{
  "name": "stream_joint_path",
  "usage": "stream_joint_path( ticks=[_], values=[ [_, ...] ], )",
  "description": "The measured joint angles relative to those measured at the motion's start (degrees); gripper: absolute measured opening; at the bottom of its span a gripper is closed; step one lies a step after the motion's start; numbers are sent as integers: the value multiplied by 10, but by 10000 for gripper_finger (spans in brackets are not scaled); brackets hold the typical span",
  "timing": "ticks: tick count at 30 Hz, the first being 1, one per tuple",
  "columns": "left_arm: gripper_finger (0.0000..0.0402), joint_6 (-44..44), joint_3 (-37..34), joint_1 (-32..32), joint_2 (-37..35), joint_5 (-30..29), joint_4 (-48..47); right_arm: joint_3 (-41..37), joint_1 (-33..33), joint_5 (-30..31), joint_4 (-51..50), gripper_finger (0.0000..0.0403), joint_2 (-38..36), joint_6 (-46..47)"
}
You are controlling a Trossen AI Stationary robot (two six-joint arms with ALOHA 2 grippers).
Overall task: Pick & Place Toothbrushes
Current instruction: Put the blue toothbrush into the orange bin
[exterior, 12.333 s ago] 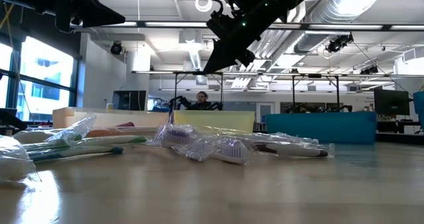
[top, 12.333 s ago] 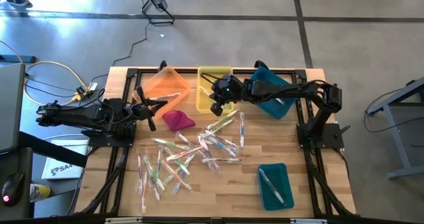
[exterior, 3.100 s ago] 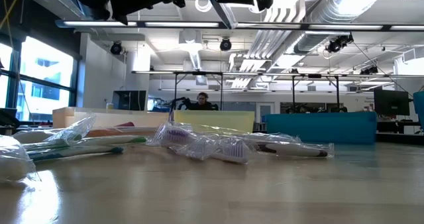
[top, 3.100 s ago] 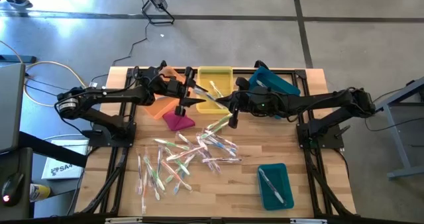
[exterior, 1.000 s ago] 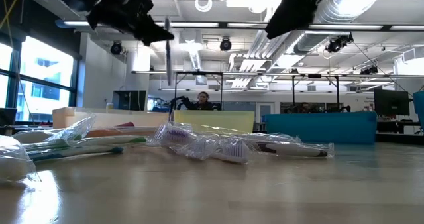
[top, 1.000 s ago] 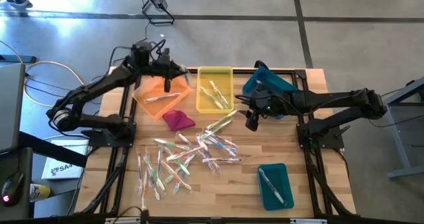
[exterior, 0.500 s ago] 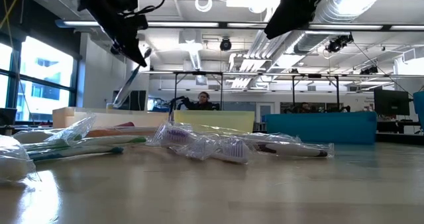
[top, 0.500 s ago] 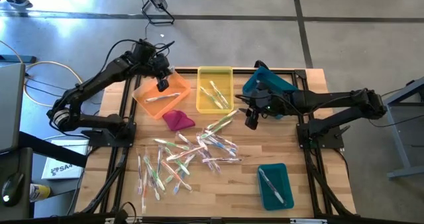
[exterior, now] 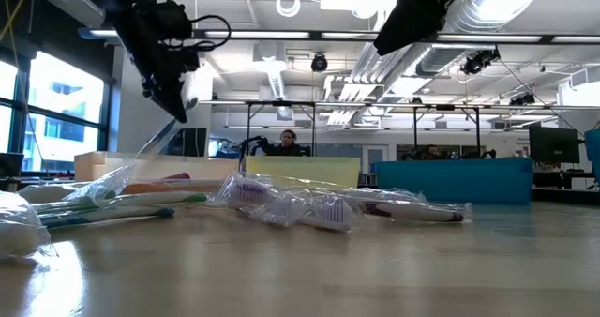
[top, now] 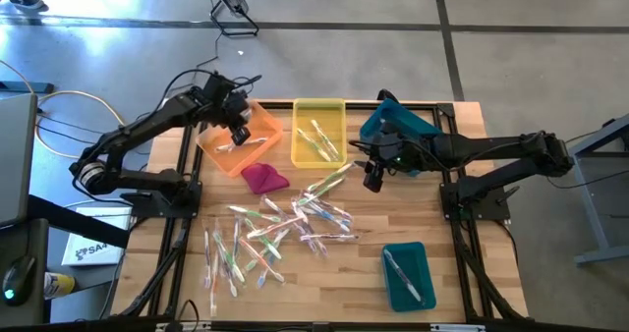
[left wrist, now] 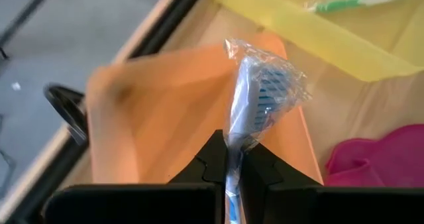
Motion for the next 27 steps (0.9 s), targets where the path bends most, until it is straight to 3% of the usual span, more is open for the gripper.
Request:
stream_joint_path(
  ticks=[7,22,27],
  values=[
    [10,-23,-7,-1,29,3,-16,0,0,0,1,180,4,8],
    [10,-22,-7,-1,174,4,21,0,0,0,2,180,6,8],
    [36,-19,-7,-1,179,4,53,0,0,0,2,180,6,23]
  ],
)
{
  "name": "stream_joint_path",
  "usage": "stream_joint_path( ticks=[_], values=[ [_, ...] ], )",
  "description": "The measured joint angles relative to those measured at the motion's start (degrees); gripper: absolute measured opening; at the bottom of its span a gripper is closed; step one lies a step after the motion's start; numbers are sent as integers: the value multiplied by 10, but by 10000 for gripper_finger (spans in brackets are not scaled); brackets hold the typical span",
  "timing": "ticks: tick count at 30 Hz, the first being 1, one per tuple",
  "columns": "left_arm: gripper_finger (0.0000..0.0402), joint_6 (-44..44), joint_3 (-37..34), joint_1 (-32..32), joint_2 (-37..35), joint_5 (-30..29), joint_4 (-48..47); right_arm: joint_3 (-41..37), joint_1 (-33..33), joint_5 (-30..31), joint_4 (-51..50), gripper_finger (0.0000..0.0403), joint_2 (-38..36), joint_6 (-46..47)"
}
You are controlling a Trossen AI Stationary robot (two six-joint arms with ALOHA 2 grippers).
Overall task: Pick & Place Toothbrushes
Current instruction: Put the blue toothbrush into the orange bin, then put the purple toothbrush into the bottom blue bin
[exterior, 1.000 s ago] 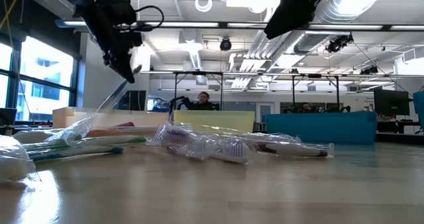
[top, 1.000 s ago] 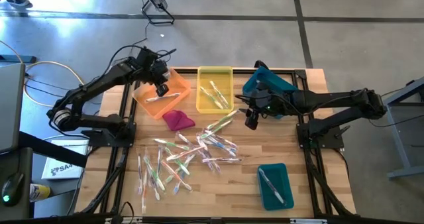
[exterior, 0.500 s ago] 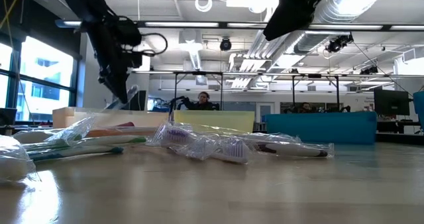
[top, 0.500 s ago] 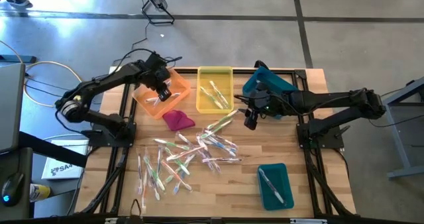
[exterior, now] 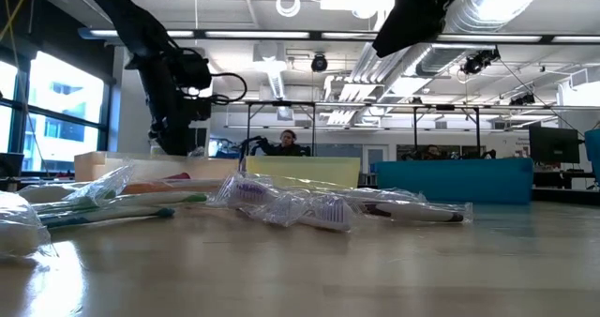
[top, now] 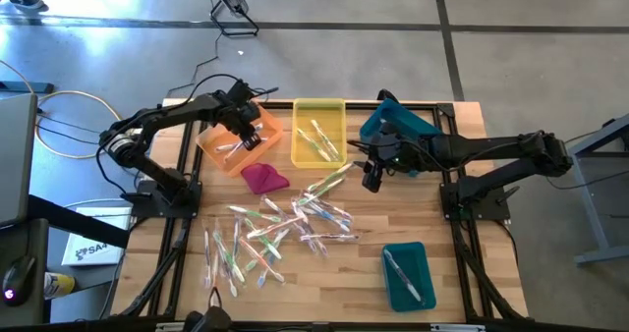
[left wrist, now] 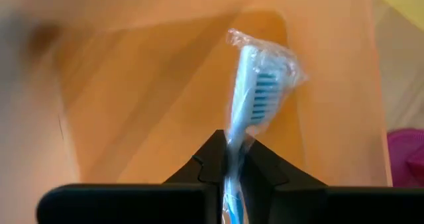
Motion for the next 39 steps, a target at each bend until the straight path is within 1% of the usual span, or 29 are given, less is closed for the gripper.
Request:
stream_joint_path(
  ticks=[5,10,21,24,29,32,36,39],
  values=[
    [83,3,0,0,0,0,3,0,0,0,0,180,0,3],
    [106,3,0,0,0,0,18,0,0,0,0,180,0,3],
    [108,9,0,1,0,-2,24,0,0,0,0,180,0,3],
    [108,63,0,-3,0,-1,48,0,0,0,0,180,0,3],
    [108,146,0,-40,-12,16,126,0,0,0,0,180,0,3],
    [108,172,0,-63,-21,14,162,0,0,0,0,180,0,5],
    [108,202,0,-76,-42,13,171,0,0,0,3,180,0,21],
    [108,210,-16,-76,-65,13,178,0,0,0,3,180,0,31]
  ],
)
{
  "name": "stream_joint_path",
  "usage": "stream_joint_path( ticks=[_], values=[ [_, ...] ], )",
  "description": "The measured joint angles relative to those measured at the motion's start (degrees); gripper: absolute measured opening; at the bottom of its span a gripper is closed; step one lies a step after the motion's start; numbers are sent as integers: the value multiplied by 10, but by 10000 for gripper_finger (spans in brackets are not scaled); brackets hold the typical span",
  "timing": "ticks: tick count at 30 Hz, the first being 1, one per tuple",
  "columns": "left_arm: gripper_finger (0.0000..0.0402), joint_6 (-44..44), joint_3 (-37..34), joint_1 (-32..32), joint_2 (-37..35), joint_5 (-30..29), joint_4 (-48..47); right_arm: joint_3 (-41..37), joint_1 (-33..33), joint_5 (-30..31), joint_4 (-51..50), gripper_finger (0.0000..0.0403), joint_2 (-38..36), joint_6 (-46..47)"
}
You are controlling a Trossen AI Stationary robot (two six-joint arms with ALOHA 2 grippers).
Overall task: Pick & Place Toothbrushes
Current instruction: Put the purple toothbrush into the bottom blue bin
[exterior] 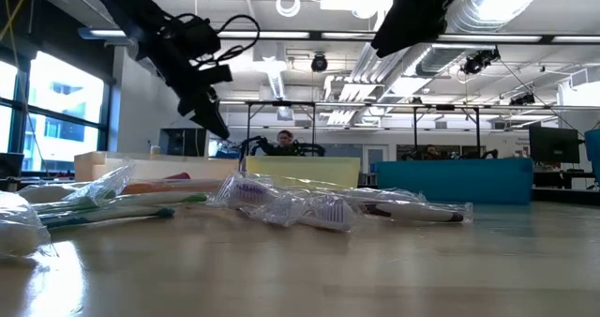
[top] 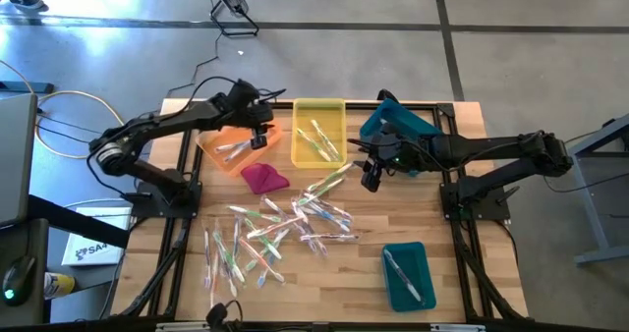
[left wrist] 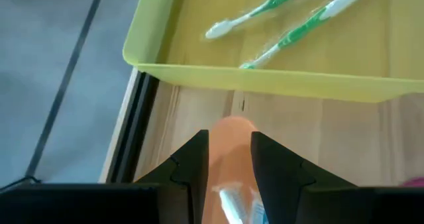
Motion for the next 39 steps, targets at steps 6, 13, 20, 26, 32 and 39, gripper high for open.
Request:
stream_joint_path(
  ticks=[6,13,20,26,32,39],
  values=[
    [108,-5,-95,2,-92,0,80,0,0,0,1,180,0,-1],
    [108,-18,-196,-12,-243,12,87,0,0,0,1,180,0,-2],
    [108,-38,-236,-72,-381,8,88,0,0,0,1,180,0,-2],
    [108,-36,-238,-135,-436,-18,89,0,1,0,14,180,0,-2],
    [108,-20,-238,-180,-443,-25,87,0,5,-1,19,180,0,1],
    [108,-9,-238,-190,-443,-25,87,0,5,0,19,180,0,3]
  ],
)
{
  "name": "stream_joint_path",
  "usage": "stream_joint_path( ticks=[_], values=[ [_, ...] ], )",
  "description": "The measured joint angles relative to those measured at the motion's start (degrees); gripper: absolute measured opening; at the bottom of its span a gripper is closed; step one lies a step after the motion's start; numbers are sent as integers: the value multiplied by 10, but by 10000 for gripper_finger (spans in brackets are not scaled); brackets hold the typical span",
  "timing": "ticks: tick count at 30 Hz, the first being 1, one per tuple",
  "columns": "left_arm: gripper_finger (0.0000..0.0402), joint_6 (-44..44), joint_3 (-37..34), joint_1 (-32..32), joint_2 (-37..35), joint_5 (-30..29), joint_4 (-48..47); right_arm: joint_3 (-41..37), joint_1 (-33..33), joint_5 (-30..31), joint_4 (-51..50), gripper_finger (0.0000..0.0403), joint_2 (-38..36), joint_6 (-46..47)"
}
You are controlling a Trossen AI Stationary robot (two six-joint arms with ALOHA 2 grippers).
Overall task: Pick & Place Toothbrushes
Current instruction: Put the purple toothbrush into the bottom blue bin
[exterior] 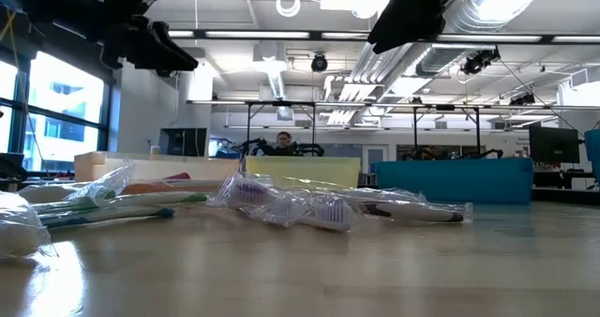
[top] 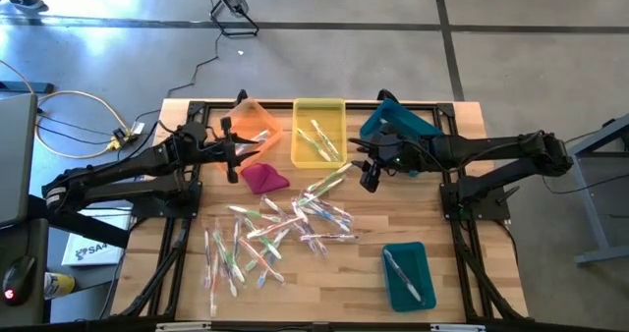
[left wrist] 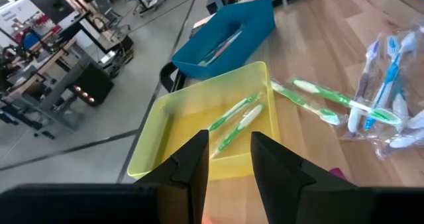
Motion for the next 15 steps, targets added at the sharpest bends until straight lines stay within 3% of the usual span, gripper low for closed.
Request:
stream_joint_path(
  ticks=[6,15],
  values=[
    [108,1,0,0,1,0,0,0,0,-6,-3,180,0,-3],
    [108,96,0,0,1,-17,36,0,-4,0,5,180,0,-5]
  ],
)
